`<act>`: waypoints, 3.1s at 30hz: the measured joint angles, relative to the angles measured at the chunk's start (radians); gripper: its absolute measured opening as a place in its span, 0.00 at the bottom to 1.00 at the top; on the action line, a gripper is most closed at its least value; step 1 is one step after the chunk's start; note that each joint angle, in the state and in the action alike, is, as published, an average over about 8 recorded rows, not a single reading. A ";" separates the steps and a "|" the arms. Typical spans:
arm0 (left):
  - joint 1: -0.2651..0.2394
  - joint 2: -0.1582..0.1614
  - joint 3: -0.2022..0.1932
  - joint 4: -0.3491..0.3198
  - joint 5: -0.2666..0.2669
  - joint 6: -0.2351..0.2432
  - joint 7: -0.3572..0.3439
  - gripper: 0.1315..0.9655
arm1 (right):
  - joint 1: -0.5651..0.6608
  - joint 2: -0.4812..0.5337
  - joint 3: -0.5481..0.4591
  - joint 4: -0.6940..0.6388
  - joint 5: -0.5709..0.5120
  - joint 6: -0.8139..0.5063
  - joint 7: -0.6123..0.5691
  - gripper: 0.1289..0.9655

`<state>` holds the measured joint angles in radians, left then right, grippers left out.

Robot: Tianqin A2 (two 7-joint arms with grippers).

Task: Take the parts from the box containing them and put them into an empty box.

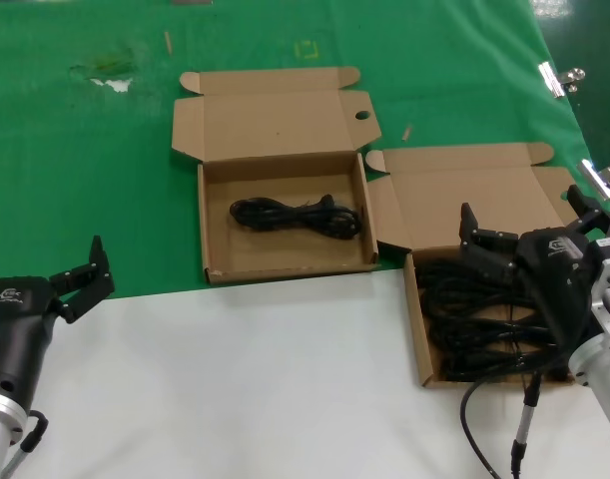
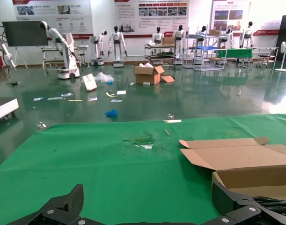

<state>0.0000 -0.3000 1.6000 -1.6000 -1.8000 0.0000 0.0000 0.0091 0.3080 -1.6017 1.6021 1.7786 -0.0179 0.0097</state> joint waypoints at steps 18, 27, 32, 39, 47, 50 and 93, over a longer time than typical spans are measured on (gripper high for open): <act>0.000 0.000 0.000 0.000 0.000 0.000 0.000 1.00 | 0.000 0.000 0.000 0.000 0.000 0.000 0.000 1.00; 0.000 0.000 0.000 0.000 0.000 0.000 0.000 1.00 | 0.000 0.000 0.000 0.000 0.000 0.000 0.000 1.00; 0.000 0.000 0.000 0.000 0.000 0.000 0.000 1.00 | 0.000 0.000 0.000 0.000 0.000 0.000 0.000 1.00; 0.000 0.000 0.000 0.000 0.000 0.000 0.000 1.00 | 0.000 0.000 0.000 0.000 0.000 0.000 0.000 1.00; 0.000 0.000 0.000 0.000 0.000 0.000 0.000 1.00 | 0.000 0.000 0.000 0.000 0.000 0.000 0.000 1.00; 0.000 0.000 0.000 0.000 0.000 0.000 0.000 1.00 | 0.000 0.000 0.000 0.000 0.000 0.000 0.000 1.00; 0.000 0.000 0.000 0.000 0.000 0.000 0.000 1.00 | 0.000 0.000 0.000 0.000 0.000 0.000 0.000 1.00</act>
<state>0.0000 -0.3000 1.6000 -1.6000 -1.8000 0.0000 0.0000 0.0091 0.3080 -1.6017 1.6021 1.7786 -0.0179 0.0097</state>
